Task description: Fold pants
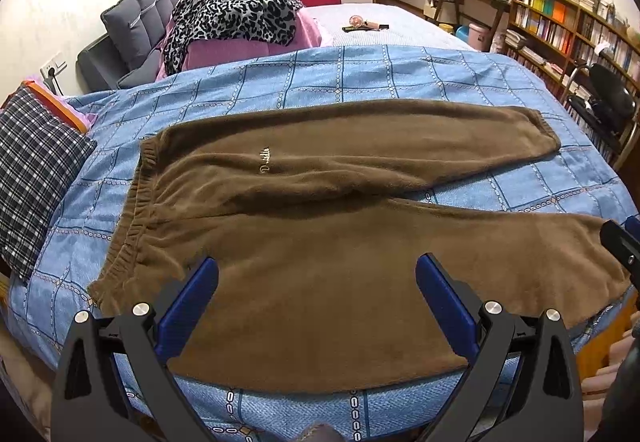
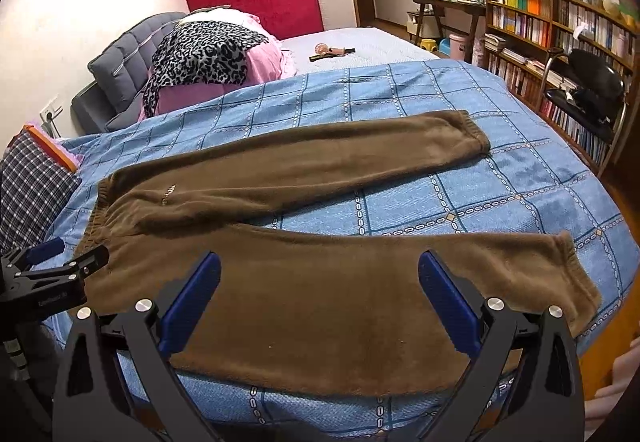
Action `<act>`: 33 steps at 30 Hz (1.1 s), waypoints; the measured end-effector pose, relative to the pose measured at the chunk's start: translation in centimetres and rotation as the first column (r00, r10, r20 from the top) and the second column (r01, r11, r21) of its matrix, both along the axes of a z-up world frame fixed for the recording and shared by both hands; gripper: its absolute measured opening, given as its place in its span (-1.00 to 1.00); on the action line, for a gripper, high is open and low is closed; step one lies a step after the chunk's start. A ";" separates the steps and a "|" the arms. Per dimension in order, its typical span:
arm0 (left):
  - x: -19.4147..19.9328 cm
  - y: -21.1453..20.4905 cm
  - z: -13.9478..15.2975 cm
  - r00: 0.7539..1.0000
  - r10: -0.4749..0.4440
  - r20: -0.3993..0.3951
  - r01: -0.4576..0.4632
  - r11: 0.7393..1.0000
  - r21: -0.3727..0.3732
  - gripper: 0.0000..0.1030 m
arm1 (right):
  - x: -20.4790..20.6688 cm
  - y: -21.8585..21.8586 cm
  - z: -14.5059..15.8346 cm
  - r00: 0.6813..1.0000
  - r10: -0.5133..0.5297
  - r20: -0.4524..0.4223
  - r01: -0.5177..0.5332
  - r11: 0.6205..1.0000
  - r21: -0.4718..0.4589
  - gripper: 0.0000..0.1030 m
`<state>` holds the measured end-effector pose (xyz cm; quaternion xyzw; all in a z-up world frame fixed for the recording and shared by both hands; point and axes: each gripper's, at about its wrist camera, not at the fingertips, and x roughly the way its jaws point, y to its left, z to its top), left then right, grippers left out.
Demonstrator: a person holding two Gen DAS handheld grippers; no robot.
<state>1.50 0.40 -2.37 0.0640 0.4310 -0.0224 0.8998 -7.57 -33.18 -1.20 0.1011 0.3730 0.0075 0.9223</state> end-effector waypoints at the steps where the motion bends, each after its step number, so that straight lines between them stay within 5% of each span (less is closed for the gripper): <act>1: 0.1 0.1 -0.1 1.000 0.002 -0.006 -0.002 1.000 -0.002 0.91 | 0.2 -0.1 0.0 1.000 -0.003 -0.001 0.003 1.000 0.003 0.95; 33: 3.0 2.4 -3.5 0.992 0.058 -0.109 -0.059 0.998 -0.004 0.91 | 3.2 0.7 -2.9 0.994 -0.002 -0.108 0.004 1.000 0.016 0.95</act>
